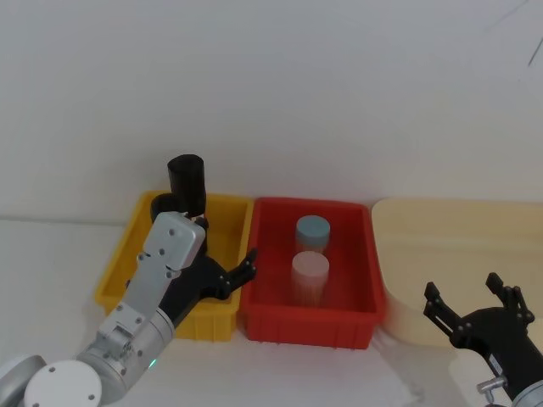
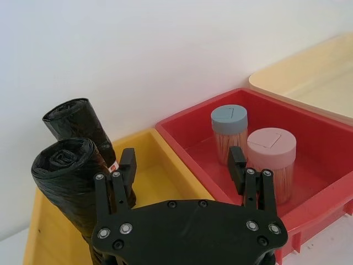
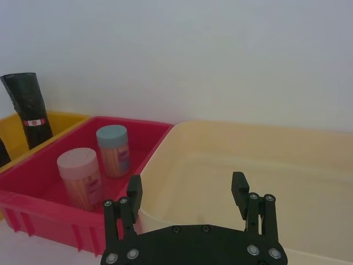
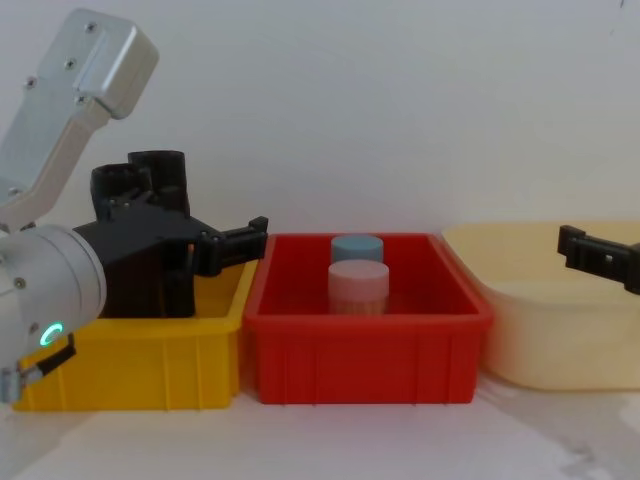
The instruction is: Pick up the garbage bag with the one hand and transfer it to the other hand.
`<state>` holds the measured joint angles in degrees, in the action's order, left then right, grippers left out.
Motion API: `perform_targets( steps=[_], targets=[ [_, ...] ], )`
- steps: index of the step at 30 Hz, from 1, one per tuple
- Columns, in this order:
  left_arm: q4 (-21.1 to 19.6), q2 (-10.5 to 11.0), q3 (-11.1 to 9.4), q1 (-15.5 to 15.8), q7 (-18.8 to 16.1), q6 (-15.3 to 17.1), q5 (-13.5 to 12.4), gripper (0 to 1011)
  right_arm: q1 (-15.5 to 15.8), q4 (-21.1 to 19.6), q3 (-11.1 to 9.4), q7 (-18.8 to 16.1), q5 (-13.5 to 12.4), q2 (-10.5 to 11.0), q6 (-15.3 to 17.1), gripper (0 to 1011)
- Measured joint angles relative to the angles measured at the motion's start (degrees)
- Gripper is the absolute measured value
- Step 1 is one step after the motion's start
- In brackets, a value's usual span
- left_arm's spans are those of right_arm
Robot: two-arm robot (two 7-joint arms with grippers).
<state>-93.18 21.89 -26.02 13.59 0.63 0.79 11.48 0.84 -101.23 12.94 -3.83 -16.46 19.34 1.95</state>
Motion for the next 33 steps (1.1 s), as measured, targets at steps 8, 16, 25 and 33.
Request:
perform_targets(
  steps=[8, 16, 25, 33],
  targets=[
    [0.0, 0.0, 0.0, 0.0, 0.0, 0.0, 0.0, 1001, 0.0, 0.0, 0.0, 0.0, 0.0, 0.0, 0.0, 999],
    [0.0, 0.0, 0.0, 0.0, 0.0, 0.0, 0.0, 1001, 0.0, 0.0, 0.0, 0.0, 0.0, 0.0, 0.0, 999],
    [0.0, 0.0, 0.0, 0.0, 0.0, 0.0, 0.0, 1001, 0.0, 0.0, 0.0, 0.0, 0.0, 0.0, 0.0, 999],
    [0.0, 0.0, 0.0, 0.0, 0.0, 0.0, 0.0, 1001, 0.0, 0.0, 0.0, 0.0, 0.0, 0.0, 0.0, 999]
  ],
)
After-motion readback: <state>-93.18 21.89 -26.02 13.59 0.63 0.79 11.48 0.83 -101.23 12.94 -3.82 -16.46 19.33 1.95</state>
